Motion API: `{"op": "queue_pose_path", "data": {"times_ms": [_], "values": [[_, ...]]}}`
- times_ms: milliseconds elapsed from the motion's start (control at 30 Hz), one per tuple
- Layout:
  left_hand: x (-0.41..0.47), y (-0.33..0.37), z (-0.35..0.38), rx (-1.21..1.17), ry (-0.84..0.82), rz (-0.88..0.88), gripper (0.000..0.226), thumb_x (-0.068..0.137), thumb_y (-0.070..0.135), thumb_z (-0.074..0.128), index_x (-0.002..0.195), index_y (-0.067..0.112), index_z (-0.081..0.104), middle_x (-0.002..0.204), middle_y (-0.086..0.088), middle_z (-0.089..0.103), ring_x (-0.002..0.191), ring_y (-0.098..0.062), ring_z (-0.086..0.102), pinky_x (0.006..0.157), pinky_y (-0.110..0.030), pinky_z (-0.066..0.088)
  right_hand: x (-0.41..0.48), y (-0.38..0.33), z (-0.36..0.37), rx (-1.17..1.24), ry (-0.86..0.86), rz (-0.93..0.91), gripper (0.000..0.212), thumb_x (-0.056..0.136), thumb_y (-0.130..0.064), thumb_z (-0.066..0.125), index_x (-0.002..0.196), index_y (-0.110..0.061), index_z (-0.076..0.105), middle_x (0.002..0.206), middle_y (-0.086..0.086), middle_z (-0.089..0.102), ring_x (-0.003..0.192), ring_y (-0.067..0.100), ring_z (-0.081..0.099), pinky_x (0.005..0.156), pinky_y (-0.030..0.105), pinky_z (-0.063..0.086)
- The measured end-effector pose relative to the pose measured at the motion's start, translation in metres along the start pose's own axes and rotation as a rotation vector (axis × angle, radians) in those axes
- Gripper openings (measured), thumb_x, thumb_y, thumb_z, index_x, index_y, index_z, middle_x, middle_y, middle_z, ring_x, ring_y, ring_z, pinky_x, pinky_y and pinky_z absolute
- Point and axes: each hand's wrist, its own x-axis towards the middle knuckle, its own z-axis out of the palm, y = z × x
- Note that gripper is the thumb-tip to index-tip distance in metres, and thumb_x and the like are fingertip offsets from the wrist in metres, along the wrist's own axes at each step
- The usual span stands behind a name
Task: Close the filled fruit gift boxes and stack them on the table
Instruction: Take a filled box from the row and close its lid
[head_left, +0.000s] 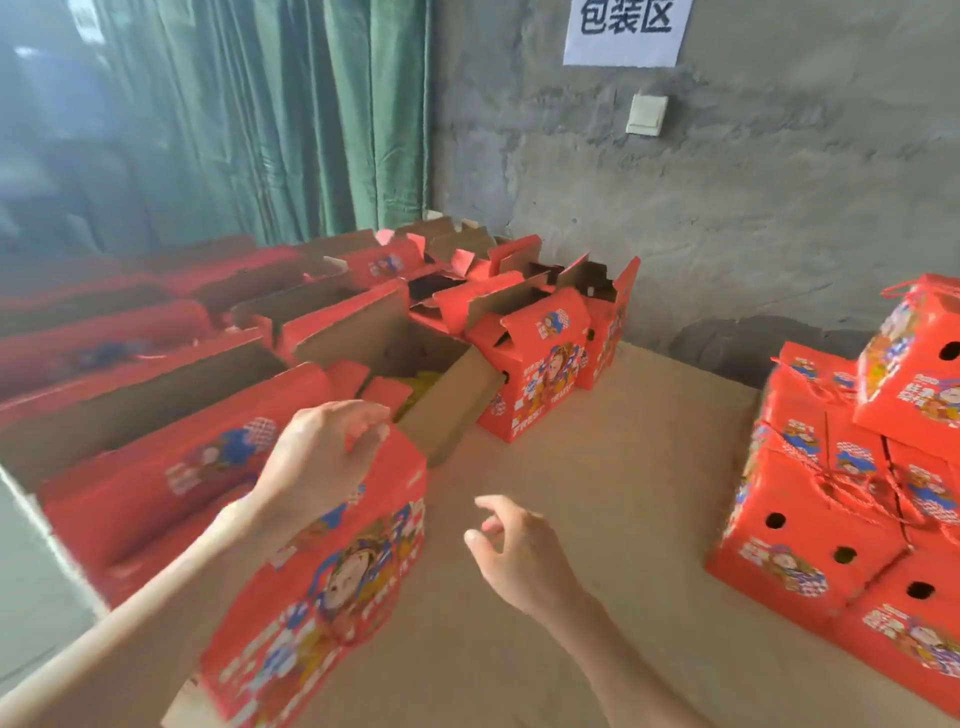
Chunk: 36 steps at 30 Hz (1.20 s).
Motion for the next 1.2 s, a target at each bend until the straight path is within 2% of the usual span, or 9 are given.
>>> {"op": "queue_pose_path", "data": {"times_ms": [167, 400, 500, 600, 800, 933, 1100, 1167, 1200], "values": [[-0.013, -0.059, -0.061, 0.070, 0.046, -0.085, 0.020, 0.086, 0.009, 0.062, 0.103, 0.012, 0.072, 0.101, -0.005, 0.072, 0.094, -0.022, 0.067, 0.086, -0.028, 0.047, -0.001, -0.076, 0.057, 0.161, -0.078, 0.052, 0.035, 0.087, -0.040, 0.059, 0.112, -0.018, 0.053, 0.082, -0.007, 0.062, 0.097, 0.020, 0.061, 0.081, 0.026, 0.041], [-0.023, -0.101, -0.095, 0.102, -0.015, -0.087, 0.023, 0.087, 0.011, 0.060, 0.108, 0.015, 0.071, 0.108, -0.005, 0.070, 0.103, -0.027, 0.062, 0.088, -0.032, 0.045, 0.003, -0.121, 0.089, 0.005, -0.045, -0.044, 0.043, 0.085, -0.050, 0.055, 0.118, -0.024, 0.046, 0.108, -0.003, 0.054, 0.106, 0.019, 0.050, 0.085, 0.027, 0.039], [-0.023, -0.110, -0.103, 0.075, -0.033, -0.083, 0.025, 0.088, 0.013, 0.060, 0.111, 0.014, 0.069, 0.111, -0.005, 0.069, 0.106, -0.027, 0.061, 0.092, -0.035, 0.046, -0.001, -0.141, 0.106, -0.094, -0.118, -0.128, 0.076, 0.071, -0.071, 0.052, 0.131, -0.027, 0.036, 0.140, 0.004, 0.030, 0.133, 0.025, 0.027, 0.107, 0.041, 0.032], [-0.024, -0.115, -0.102, 0.066, -0.071, -0.030, 0.027, 0.088, 0.014, 0.060, 0.113, 0.012, 0.068, 0.115, -0.006, 0.067, 0.106, -0.025, 0.061, 0.092, -0.034, 0.046, -0.009, -0.154, 0.133, -0.306, -0.231, -0.182, 0.118, 0.060, -0.082, 0.052, 0.149, -0.026, -0.002, 0.158, 0.007, -0.011, 0.144, 0.032, -0.012, 0.114, 0.056, 0.008], [-0.035, -0.130, -0.090, 0.045, -0.229, 0.005, 0.035, 0.090, 0.022, 0.059, 0.124, 0.013, 0.060, 0.123, -0.005, 0.063, 0.106, -0.021, 0.062, 0.090, -0.029, 0.047, -0.012, -0.145, 0.129, -0.340, -0.224, -0.222, 0.115, 0.068, -0.067, 0.061, 0.147, -0.032, -0.014, 0.154, -0.002, -0.026, 0.143, 0.021, -0.022, 0.114, 0.041, -0.010], [-0.038, -0.140, -0.085, 0.030, -0.249, -0.007, 0.036, 0.091, 0.021, 0.057, 0.127, 0.013, 0.057, 0.121, -0.006, 0.064, 0.108, -0.023, 0.061, 0.091, -0.031, 0.047, -0.031, -0.131, 0.107, -0.309, -0.129, -0.268, 0.105, 0.070, -0.062, 0.053, 0.145, -0.037, -0.017, 0.147, -0.016, -0.039, 0.141, 0.004, -0.021, 0.110, 0.024, 0.008], [-0.034, -0.142, -0.078, -0.005, -0.240, 0.000, 0.037, 0.093, 0.016, 0.052, 0.129, 0.011, 0.054, 0.127, -0.008, 0.060, 0.115, -0.025, 0.057, 0.094, -0.032, 0.044, -0.065, -0.105, 0.078, -0.184, 0.020, -0.182, 0.103, 0.082, -0.037, 0.057, 0.139, -0.033, -0.028, 0.153, -0.011, -0.027, 0.142, -0.003, -0.011, 0.103, -0.002, 0.004], [-0.031, -0.138, -0.071, -0.007, -0.256, -0.001, 0.037, 0.094, 0.016, 0.050, 0.131, 0.012, 0.052, 0.130, -0.008, 0.058, 0.119, -0.025, 0.054, 0.097, -0.032, 0.042, -0.077, -0.098, 0.073, -0.052, 0.077, 0.025, 0.099, 0.084, -0.030, 0.062, 0.147, -0.028, -0.014, 0.156, -0.008, 0.015, 0.136, -0.002, 0.026, 0.096, 0.003, 0.028], [-0.029, -0.135, -0.066, -0.010, -0.270, 0.000, 0.038, 0.095, 0.015, 0.049, 0.132, 0.012, 0.051, 0.131, -0.008, 0.056, 0.120, -0.025, 0.053, 0.098, -0.032, 0.040, -0.081, -0.095, 0.074, 0.023, 0.116, 0.107, 0.085, 0.084, -0.024, 0.063, 0.151, -0.020, 0.010, 0.138, -0.005, 0.048, 0.119, 0.005, 0.051, 0.085, 0.009, 0.041]]}}
